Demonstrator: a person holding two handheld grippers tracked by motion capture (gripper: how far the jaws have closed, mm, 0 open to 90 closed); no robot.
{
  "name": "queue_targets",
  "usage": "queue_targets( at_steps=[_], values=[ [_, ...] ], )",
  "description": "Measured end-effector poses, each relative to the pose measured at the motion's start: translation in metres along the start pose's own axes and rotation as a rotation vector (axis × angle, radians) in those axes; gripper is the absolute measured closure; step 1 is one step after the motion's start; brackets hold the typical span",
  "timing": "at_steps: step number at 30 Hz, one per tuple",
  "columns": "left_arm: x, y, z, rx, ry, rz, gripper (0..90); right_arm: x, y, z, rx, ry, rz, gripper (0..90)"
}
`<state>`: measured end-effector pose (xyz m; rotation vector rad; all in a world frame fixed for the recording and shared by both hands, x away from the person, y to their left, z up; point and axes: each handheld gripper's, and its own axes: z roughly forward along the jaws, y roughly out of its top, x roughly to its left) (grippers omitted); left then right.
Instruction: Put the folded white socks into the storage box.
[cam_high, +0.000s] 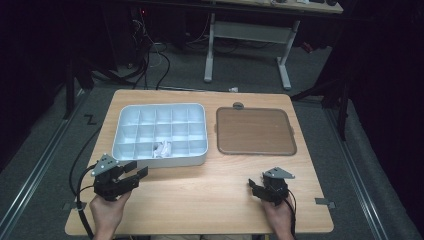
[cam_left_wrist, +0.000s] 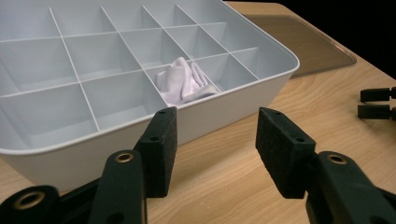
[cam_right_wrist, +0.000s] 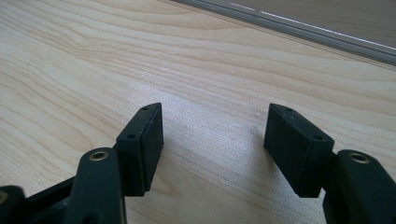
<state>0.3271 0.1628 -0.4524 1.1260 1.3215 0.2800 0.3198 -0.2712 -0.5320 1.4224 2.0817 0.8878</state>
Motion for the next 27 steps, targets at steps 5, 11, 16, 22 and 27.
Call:
queue_targets(
  at_steps=[5,11,16,22,27],
  values=[
    [-0.003,-0.007,0.001,0.017,-0.007,0.000,48.0,0.000,0.000,0.000,0.000,0.001,0.000,37.4],
    [-0.007,-0.013,0.005,0.034,-0.012,-0.001,47.2,-0.001,0.000,0.000,0.000,0.005,0.005,37.3],
    [-0.007,-0.016,0.006,0.038,-0.012,-0.006,47.8,0.000,0.000,0.000,0.000,0.003,0.003,37.3],
    [-0.006,-0.022,0.011,0.062,-0.011,-0.005,48.1,0.000,0.000,0.000,0.001,0.002,0.002,37.3],
    [-0.008,-0.028,0.015,0.075,-0.019,-0.008,47.7,0.000,0.000,0.000,0.001,0.002,0.006,37.3]
  ],
)
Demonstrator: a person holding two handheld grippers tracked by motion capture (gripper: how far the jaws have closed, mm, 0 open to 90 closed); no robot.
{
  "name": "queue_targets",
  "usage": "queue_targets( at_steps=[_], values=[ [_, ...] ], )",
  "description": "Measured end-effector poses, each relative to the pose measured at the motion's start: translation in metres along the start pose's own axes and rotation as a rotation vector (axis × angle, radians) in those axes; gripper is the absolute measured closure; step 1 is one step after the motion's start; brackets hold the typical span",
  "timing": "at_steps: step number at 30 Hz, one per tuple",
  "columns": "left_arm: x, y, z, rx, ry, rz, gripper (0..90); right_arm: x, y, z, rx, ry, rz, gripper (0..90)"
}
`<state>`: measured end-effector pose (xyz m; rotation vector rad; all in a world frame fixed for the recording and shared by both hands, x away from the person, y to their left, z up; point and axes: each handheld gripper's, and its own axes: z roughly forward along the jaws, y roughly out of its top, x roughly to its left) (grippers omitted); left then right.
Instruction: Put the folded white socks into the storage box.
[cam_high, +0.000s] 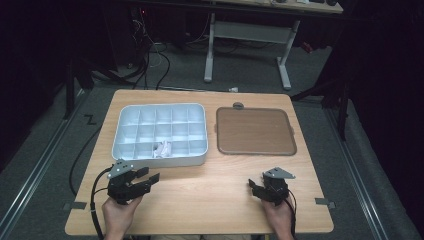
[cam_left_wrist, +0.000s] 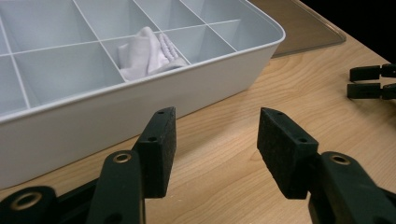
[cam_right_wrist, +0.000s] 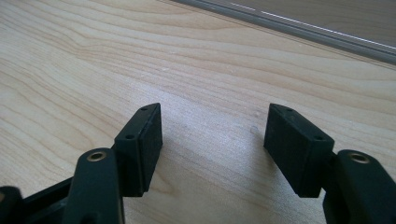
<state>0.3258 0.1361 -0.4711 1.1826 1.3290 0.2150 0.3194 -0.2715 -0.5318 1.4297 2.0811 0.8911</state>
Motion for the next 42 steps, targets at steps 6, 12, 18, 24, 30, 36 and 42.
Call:
queue_targets(
  at_steps=[6,12,18,24,30,36,42],
  values=[
    [0.000,-0.008,0.005,0.018,-0.005,0.003,47.5,0.000,0.000,0.000,0.000,0.000,0.000,37.3],
    [0.003,-0.011,0.006,0.012,-0.011,-0.016,47.1,0.000,0.000,0.000,-0.001,-0.003,-0.001,37.5],
    [0.009,-0.022,0.011,0.039,0.000,-0.025,46.9,0.001,0.000,0.000,0.001,-0.005,-0.003,37.2],
    [0.009,-0.032,0.019,0.080,0.000,-0.008,46.4,0.001,0.000,0.000,0.001,-0.005,-0.003,37.3],
    [0.010,-0.037,0.025,0.095,0.012,-0.001,46.1,0.001,0.000,0.000,0.001,-0.005,-0.004,37.3],
    [0.012,-0.039,0.027,0.099,0.024,0.002,46.1,0.001,0.000,0.000,0.001,-0.005,-0.003,37.5],
    [0.016,-0.045,0.033,0.107,0.050,0.001,45.9,0.001,0.000,0.000,0.001,-0.005,-0.003,37.5]
  ],
)
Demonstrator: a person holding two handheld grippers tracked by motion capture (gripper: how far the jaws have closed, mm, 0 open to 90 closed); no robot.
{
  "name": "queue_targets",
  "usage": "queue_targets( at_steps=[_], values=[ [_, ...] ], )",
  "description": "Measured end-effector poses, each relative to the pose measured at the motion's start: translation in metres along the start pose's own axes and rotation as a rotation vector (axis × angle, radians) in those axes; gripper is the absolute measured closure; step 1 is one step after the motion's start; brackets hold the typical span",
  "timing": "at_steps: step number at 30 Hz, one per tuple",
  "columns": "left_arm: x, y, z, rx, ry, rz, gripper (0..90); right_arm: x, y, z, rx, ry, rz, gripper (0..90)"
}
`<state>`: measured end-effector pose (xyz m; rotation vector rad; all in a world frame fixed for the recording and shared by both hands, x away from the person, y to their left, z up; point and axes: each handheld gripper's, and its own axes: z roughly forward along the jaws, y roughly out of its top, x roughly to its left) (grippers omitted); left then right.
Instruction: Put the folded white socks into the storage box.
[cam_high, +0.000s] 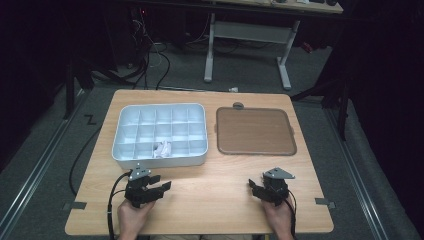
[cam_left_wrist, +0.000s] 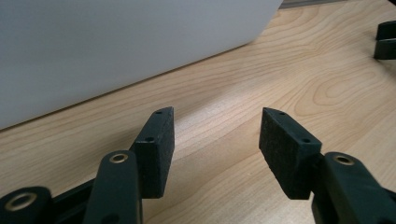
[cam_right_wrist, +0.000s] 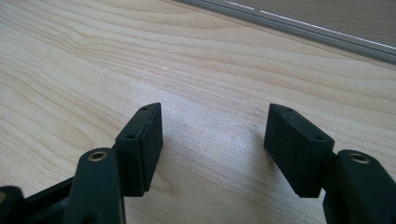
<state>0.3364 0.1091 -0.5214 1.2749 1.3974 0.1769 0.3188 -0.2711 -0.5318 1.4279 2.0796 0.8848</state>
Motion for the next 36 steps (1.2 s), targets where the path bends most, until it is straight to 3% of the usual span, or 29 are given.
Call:
queue_targets(
  at_steps=[11,13,18,27,36],
  values=[
    [-0.001,-0.008,0.015,0.018,0.027,0.033,45.5,0.000,0.000,0.000,0.000,0.000,0.000,37.3],
    [-0.001,-0.009,0.018,0.020,0.034,0.049,45.3,0.000,0.000,0.000,0.000,0.000,-0.001,37.2],
    [-0.003,-0.015,0.024,0.026,0.054,0.156,44.9,0.000,0.000,0.000,0.000,0.000,-0.001,37.2],
    [-0.003,-0.018,0.029,0.011,0.050,0.180,43.9,0.000,0.000,0.000,0.000,0.000,0.000,37.3],
    [-0.005,-0.025,0.034,-0.015,0.049,0.251,39.4,0.000,0.001,0.001,-0.001,-0.001,-0.002,37.2]
  ],
)
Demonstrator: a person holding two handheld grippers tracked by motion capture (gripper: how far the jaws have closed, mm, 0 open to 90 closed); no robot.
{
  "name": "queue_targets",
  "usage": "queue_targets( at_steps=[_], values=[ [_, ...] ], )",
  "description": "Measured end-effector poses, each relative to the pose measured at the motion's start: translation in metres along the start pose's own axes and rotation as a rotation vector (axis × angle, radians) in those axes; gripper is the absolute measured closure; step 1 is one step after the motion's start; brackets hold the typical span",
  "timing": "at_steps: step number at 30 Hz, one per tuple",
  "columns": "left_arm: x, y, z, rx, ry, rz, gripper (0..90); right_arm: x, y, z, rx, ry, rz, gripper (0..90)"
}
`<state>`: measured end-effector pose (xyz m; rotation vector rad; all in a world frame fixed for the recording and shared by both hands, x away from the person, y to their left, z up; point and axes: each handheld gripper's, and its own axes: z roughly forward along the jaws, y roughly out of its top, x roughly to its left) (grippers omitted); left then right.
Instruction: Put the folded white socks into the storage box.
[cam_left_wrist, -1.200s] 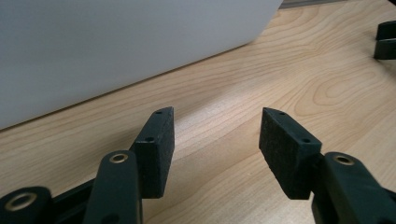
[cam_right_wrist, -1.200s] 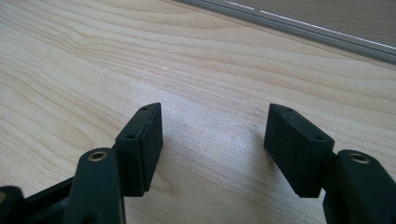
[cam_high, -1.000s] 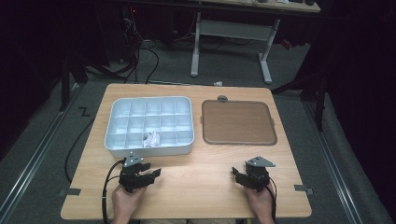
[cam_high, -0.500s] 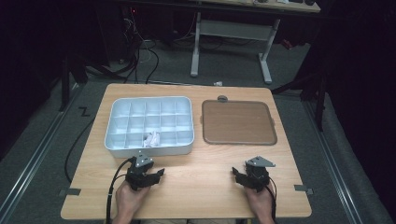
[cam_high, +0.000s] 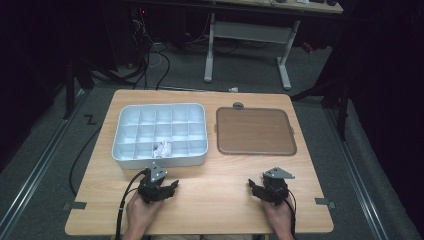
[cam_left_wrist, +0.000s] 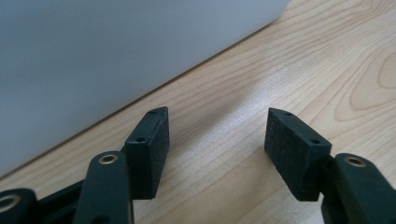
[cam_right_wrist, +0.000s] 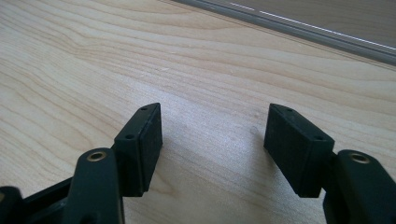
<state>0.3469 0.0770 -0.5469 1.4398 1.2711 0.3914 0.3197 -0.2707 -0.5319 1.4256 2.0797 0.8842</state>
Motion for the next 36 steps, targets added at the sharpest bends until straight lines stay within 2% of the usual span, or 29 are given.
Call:
queue_targets(
  at_steps=[7,10,24,29,36],
  values=[
    [0.0004,0.0003,0.0000,0.003,-0.004,-0.004,38.1,0.0004,0.0002,0.0004,0.000,-0.001,0.002,37.2],
    [0.0015,0.0014,-0.0006,0.005,-0.014,-0.022,37.5,0.0005,0.0003,0.0004,0.000,-0.001,0.000,37.0],
    [0.0014,0.0010,-0.0006,0.009,-0.020,-0.016,36.7,0.0005,0.0002,0.0004,0.000,-0.001,0.000,36.8],
    [0.0028,0.0026,-0.0006,0.007,-0.023,-0.036,36.1,0.0006,0.0002,0.0004,0.002,0.000,-0.002,36.3],
    [0.0027,0.0025,-0.0004,0.006,-0.021,-0.034,36.1,0.0008,0.0002,0.0003,0.002,0.002,-0.002,35.8]
  ],
)
